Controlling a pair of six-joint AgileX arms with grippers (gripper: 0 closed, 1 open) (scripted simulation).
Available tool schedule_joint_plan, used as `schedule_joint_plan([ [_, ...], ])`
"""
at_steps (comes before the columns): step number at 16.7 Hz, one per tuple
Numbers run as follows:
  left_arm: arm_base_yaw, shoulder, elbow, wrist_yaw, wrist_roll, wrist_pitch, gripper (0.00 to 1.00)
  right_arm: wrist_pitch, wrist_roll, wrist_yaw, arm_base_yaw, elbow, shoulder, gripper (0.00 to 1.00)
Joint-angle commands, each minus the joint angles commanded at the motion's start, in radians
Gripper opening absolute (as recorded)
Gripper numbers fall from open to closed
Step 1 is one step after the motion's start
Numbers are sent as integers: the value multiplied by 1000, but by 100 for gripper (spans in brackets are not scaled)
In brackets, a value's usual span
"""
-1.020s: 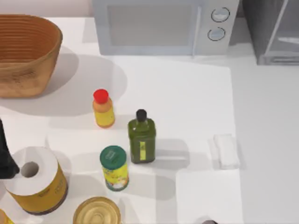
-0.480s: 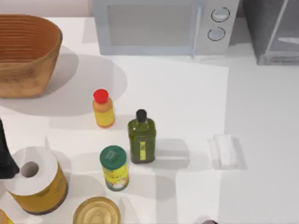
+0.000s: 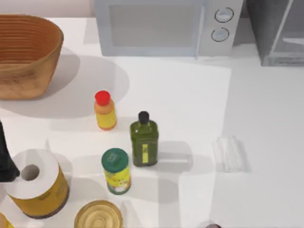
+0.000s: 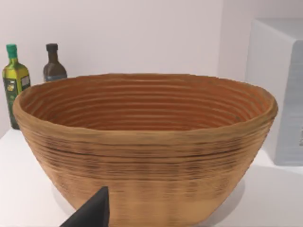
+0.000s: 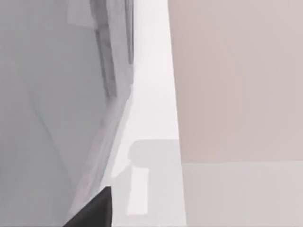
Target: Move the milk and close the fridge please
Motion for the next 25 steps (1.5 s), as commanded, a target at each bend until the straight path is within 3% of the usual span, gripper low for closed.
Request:
schedule_joint_plan([
  [3,0,0,0,0,0,0,100,58,113,150,143,-43,-32,100],
  [9,0,0,0,0,0,0,100,195,401,481,629,-183,-112,100],
  [12,0,0,0,0,0,0,100,257,510,601,795,-241,-154,100],
  [15,0,0,0,0,0,0,100,293,566,656,865,-265,-180,100],
  [20,0,0,0,0,0,0,100,289,564,663,851,-267,-174,100],
  [25,0,0,0,0,0,0,100,251,565,668,849,-99,-25,100],
])
